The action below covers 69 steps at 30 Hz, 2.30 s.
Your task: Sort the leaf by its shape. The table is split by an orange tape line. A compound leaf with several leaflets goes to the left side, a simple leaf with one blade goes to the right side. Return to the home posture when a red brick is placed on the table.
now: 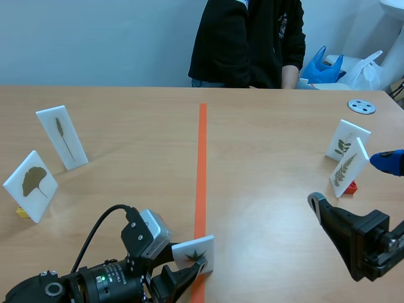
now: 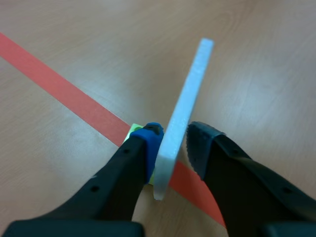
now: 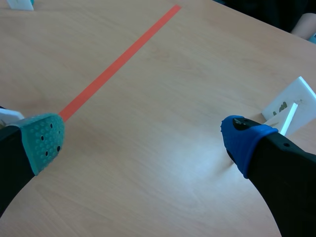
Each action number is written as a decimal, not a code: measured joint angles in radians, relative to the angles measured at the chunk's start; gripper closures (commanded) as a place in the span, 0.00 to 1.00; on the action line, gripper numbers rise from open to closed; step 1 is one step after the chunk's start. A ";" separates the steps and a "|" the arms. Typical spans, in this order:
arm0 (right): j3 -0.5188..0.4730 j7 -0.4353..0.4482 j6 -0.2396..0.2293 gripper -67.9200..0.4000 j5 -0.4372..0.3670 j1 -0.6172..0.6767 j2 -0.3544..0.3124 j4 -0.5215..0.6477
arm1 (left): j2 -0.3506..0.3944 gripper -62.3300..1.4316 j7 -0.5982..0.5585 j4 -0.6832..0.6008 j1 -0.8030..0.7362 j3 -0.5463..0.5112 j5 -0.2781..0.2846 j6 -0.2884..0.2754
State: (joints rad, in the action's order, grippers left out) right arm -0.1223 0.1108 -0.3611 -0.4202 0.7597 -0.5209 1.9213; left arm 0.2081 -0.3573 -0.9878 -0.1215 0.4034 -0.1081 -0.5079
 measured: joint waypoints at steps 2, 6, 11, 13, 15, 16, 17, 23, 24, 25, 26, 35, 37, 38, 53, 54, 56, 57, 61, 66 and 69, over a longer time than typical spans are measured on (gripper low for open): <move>0.000 0.000 0.000 0.02 0.000 0.000 0.000 0.000 | 0.000 0.93 -0.004 0.000 0.000 0.000 0.000 0.000; 0.000 0.000 0.000 0.02 0.000 0.000 0.000 0.000 | 0.000 0.93 -0.002 -0.010 -0.006 0.000 0.003 0.000; 0.000 0.000 0.000 0.02 0.000 0.000 0.000 0.000 | 0.011 0.93 0.027 -0.153 -0.084 -0.011 0.087 -0.003; 0.000 0.000 0.000 0.02 0.000 0.000 0.000 0.000 | 0.011 0.93 0.047 -0.233 -0.125 -0.039 0.090 -0.005; 0.000 0.000 0.000 0.02 0.000 0.000 0.000 0.000 | 0.011 0.93 0.073 -0.314 -0.165 -0.072 0.090 -0.005; 0.000 0.000 0.000 0.02 0.000 0.000 0.000 0.000 | 0.011 0.93 0.090 -0.351 -0.184 -0.090 0.095 -0.005; 0.000 0.000 0.000 0.02 0.000 0.000 0.000 0.000 | 0.011 0.93 0.105 -0.385 -0.202 -0.109 0.110 -0.005; 0.000 0.000 0.000 0.02 0.000 0.000 0.000 0.000 | 0.011 0.93 0.188 -0.538 -0.317 -0.262 0.212 0.012; 0.000 0.000 0.000 0.02 0.000 0.000 0.000 0.000 | 0.011 0.93 0.199 -0.551 -0.334 -0.293 0.230 0.023; 0.000 0.000 0.000 0.02 0.000 0.000 0.000 0.000 | 0.011 0.93 0.206 -0.560 -0.350 -0.326 0.247 0.034; 0.000 0.000 0.000 0.02 0.000 0.000 0.000 0.000 | 0.011 0.93 0.215 -0.565 -0.364 -0.361 0.267 0.038; 0.000 0.000 0.000 0.02 0.000 0.000 0.000 0.000 | 0.008 0.93 0.245 -0.540 -0.422 -0.653 0.402 0.077; 0.000 0.000 0.000 0.02 0.000 0.000 0.000 0.000 | 0.008 0.93 0.245 -0.516 -0.420 -0.681 0.421 0.118; 0.000 0.000 0.000 0.02 0.000 0.000 0.000 0.000 | 0.008 0.93 0.245 -0.499 -0.418 -0.692 0.438 0.132; 0.000 0.000 0.000 0.02 0.000 0.000 0.000 0.000 | -0.015 0.93 0.184 -0.130 -0.204 -0.704 0.430 0.190; 0.000 0.000 0.000 0.02 0.000 0.000 0.000 0.000 | -0.015 0.93 0.184 -0.119 -0.192 -0.703 0.430 0.191; 0.000 0.000 0.000 0.02 0.000 0.000 0.000 0.000 | -0.014 0.93 0.183 -0.103 -0.173 -0.703 0.430 0.191; 0.000 0.000 0.000 0.02 0.000 0.000 0.000 0.000 | -0.014 0.93 0.182 -0.096 -0.167 -0.703 0.423 0.192; 0.000 0.000 0.000 0.02 0.000 0.000 0.000 0.000 | -0.014 0.84 0.182 -0.073 -0.166 -0.703 0.382 0.194; 0.000 0.000 0.000 0.02 0.000 0.000 0.000 0.000 | -0.014 0.49 0.181 -0.068 -0.175 -0.703 0.370 0.201; 0.000 0.000 0.000 0.02 0.000 0.000 0.000 0.000 | -0.014 0.23 0.176 -0.068 -0.177 -0.703 0.370 0.201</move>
State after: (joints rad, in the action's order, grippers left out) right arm -0.1223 0.1108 -0.3611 -0.4202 0.7597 -0.5209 1.9213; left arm 0.1936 -0.1814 -1.0561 -0.2989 -0.2996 0.2619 -0.3073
